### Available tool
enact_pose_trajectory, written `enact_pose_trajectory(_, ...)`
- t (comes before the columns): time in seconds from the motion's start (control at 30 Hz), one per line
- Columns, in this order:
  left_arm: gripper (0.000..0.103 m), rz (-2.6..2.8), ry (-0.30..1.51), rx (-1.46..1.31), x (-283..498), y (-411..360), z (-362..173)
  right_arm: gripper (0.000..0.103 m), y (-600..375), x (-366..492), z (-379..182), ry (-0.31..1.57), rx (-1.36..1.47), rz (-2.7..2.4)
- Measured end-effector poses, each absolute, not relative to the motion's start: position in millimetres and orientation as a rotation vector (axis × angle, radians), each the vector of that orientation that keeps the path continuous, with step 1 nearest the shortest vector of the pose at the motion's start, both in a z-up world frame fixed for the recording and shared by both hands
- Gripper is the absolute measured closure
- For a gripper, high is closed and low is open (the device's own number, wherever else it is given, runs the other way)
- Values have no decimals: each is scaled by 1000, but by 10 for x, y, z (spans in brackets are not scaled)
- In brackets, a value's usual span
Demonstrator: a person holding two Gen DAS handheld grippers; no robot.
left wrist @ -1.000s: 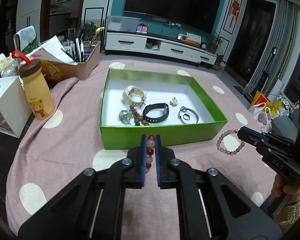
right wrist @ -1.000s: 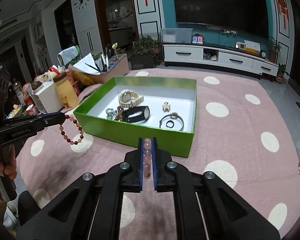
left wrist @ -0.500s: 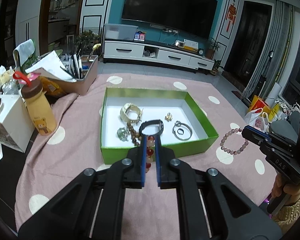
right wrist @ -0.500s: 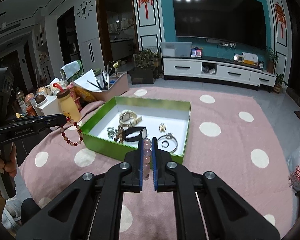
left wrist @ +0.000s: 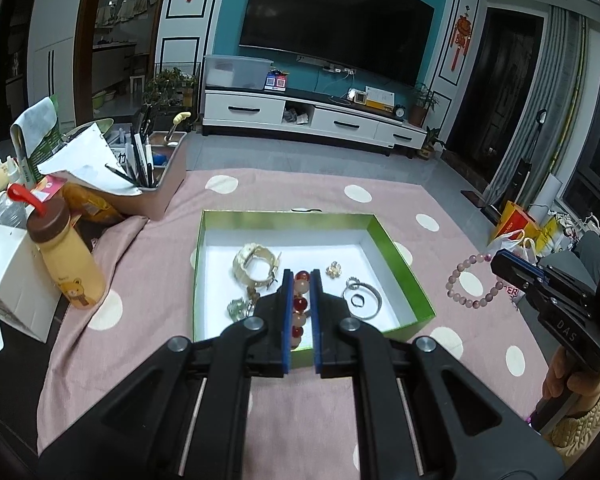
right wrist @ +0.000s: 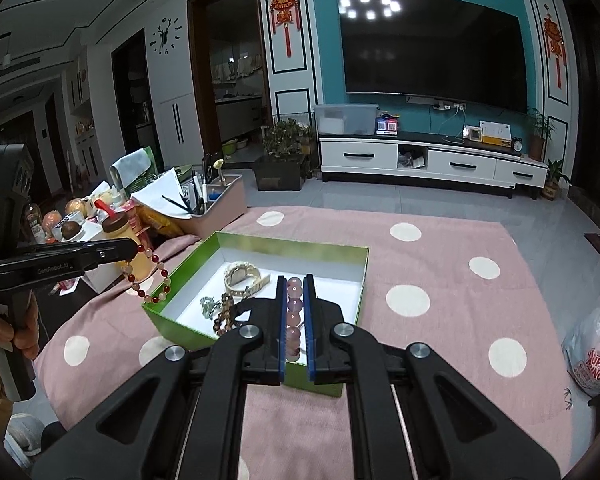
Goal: Organize jewelry
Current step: 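Carry the red bead bracelet over the box with the left gripper while the right carries the pink one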
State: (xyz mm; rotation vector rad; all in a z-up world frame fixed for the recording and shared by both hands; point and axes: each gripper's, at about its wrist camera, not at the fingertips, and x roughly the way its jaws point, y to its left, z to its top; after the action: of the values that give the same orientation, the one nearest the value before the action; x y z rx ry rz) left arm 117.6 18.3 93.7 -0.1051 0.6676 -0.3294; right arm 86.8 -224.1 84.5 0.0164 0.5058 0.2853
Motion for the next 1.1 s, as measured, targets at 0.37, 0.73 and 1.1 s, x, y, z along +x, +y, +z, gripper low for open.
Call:
enact_pose_trajectory(0.37, 96, -319, 709, -115, 1578, 130, 808, 96, -2217, 1203, 819, 518, 31, 289)
enact_pose_trajectory(0.73, 96, -297, 747, -113, 1888, 102, 621, 96, -2165, 1493, 666, 553, 26, 288)
enact_pose_trajectory(1.1, 96, -289, 776, -95, 2115, 43, 478, 96, -2121, 1727, 548, 583, 26, 281)
